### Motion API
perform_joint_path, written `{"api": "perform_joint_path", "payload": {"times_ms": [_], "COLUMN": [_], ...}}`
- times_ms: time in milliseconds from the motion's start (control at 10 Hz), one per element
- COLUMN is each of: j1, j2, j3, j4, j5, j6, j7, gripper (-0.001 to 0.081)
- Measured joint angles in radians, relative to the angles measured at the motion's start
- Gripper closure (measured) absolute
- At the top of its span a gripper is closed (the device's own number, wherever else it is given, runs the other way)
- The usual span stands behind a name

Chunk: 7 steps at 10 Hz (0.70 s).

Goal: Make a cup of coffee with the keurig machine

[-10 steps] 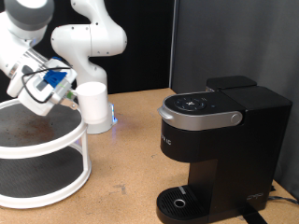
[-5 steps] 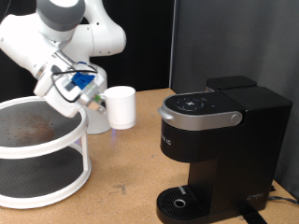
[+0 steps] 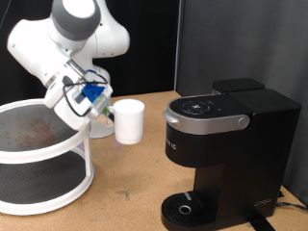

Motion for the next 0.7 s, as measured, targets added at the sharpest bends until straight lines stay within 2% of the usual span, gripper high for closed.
{"api": "perform_joint_path", "payload": {"times_ms": [300, 500, 700], "j1": [0.046, 0.066, 0.073], "j2": [0.110, 0.194, 0.277], "j3": [0.025, 0.036, 0.045], "j4": [0.009, 0.036, 0.074], "j5": [0.116, 0.196, 0.230], "j6": [0.092, 0.122, 0.128], "j7": [-0.047, -0.111, -0.120], "gripper": [0.0745, 0.0745, 0.0745]}}
